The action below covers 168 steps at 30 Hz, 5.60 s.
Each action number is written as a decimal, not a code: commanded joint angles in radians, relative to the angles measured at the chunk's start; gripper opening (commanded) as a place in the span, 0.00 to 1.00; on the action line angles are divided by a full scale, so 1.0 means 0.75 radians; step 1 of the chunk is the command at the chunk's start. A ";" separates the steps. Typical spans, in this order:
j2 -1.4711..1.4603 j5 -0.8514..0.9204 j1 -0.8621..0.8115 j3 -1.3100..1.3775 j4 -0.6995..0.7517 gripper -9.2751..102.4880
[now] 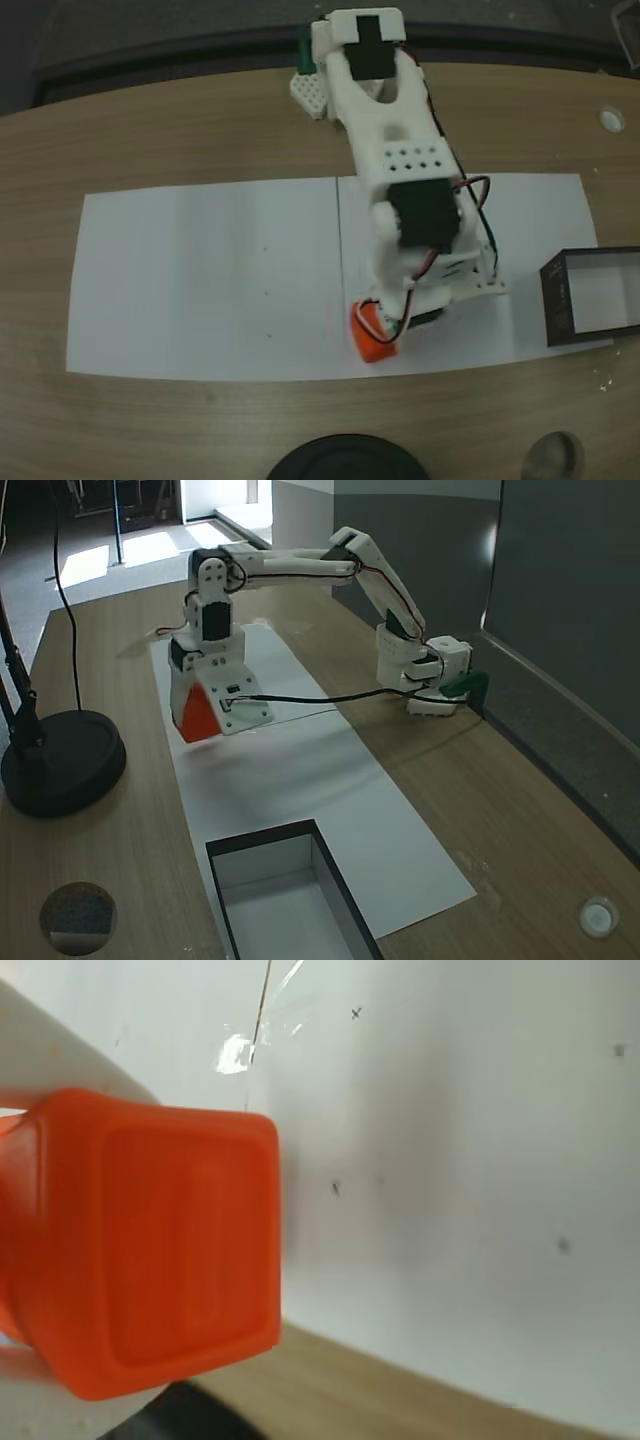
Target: Grab a orange square and put it in the box.
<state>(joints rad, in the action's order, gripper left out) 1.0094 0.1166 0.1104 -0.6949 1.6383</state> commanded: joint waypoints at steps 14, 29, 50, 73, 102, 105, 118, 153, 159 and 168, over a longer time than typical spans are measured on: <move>0.274 0.057 0.699 0.573 -0.094 0.16; 0.047 -0.235 0.890 0.573 -0.434 0.16; -0.123 -0.221 0.906 0.573 -0.503 0.16; -0.123 -0.235 0.914 0.577 -0.458 0.31; 1.757 -0.270 0.016 -0.233 0.112 0.08; 2.037 -0.268 -0.016 -0.532 0.072 0.08; 2.794 -0.268 -0.033 -1.278 -0.080 0.08; 3.275 -0.270 -0.033 -1.340 -0.082 0.08; 3.287 -0.270 -0.033 -1.340 -0.082 0.08; 3.291 -0.270 -0.039 -1.763 -0.360 0.08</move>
<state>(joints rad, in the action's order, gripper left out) 3.4561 -0.0813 0.0905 -1.9236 1.4373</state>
